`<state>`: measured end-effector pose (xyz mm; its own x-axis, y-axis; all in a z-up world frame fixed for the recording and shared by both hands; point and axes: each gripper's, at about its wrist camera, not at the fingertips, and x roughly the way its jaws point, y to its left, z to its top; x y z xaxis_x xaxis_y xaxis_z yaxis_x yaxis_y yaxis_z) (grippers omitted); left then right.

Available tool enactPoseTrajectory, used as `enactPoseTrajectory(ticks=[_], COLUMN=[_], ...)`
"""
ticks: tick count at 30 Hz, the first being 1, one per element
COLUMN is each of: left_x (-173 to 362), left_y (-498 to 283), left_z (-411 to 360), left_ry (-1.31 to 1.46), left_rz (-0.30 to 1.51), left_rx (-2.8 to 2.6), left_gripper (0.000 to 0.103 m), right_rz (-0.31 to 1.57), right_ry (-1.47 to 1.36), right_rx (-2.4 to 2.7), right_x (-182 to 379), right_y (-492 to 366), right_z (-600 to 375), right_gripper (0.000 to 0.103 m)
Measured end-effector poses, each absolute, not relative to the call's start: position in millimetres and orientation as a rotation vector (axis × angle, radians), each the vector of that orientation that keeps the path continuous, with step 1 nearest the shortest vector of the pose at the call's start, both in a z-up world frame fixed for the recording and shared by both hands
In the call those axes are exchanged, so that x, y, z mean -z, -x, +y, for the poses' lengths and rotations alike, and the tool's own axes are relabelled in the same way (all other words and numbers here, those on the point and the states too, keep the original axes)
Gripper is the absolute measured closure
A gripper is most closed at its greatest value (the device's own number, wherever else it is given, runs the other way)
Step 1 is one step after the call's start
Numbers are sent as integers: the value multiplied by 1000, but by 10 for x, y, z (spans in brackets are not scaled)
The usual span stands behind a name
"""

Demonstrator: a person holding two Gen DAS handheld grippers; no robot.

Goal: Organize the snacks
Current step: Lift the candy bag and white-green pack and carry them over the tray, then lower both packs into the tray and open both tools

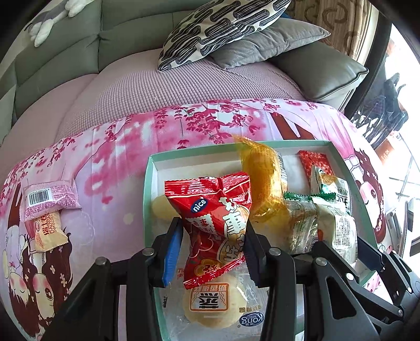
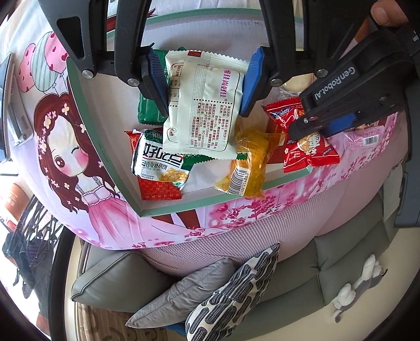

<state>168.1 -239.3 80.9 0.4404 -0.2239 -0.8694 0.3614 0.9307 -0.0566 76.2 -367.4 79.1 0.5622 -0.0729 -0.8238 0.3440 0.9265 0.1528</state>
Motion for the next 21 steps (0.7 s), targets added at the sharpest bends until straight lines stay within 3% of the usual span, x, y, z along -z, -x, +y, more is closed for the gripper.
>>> enactPoseTrajectory(ticks=[21], left_x=[-747], left_y=[-1742], left_z=[-2372], left_ry=[-135], left_rz=[1052], left_rx=[359], left_gripper=[57], right_rz=[998], right_ry=[-305], right_rx=[257], right_x=[-664], right_y=[-807], right_z=[-3659], right_gripper=[46])
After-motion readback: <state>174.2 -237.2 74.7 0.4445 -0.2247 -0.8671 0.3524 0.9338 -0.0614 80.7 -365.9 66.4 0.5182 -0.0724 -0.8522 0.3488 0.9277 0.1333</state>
